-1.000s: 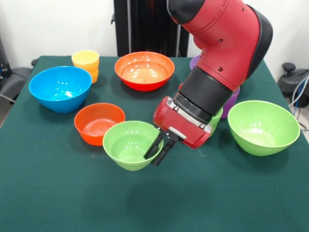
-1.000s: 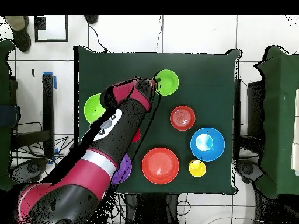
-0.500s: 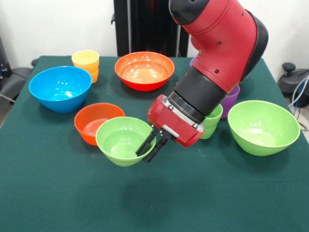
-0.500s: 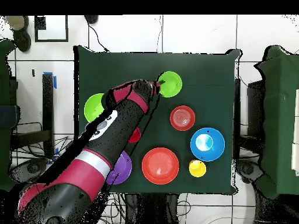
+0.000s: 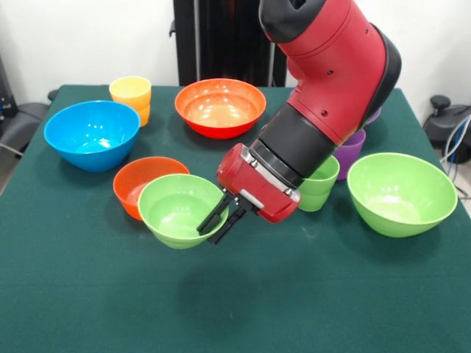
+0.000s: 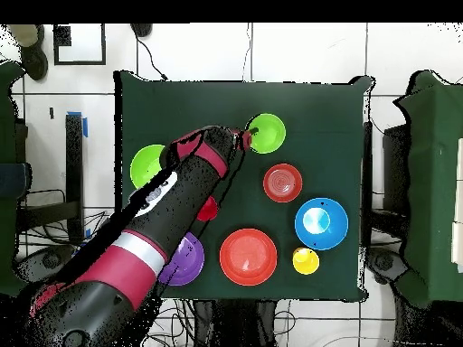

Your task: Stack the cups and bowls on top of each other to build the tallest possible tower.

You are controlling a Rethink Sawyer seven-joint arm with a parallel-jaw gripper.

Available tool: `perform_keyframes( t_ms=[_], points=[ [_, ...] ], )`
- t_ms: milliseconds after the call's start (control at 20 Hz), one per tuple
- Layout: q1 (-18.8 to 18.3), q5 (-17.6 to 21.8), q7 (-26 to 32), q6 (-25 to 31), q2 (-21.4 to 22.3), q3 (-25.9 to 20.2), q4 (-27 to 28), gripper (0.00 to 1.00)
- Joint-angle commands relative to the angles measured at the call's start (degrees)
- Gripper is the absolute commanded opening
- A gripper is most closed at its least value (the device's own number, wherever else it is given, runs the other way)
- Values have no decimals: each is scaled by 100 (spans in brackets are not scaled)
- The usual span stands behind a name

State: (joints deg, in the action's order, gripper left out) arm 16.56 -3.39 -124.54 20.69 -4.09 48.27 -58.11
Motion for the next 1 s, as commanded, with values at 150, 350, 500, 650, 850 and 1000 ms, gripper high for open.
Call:
perform_keyframes(
  t_ms=[150,350,500,650,850,1000],
  points=[
    [114,-102,-1069,-635,-246,-211,117,0],
    [144,-189,-1127,-659,-347,-91,149,0],
    [170,-296,-1192,-707,-474,3,194,0],
    [183,-387,-1207,-724,-544,60,222,0],
    [199,-489,-1181,-667,-629,152,301,0],
    [204,-599,-1162,-586,-737,243,420,0]
  ],
)
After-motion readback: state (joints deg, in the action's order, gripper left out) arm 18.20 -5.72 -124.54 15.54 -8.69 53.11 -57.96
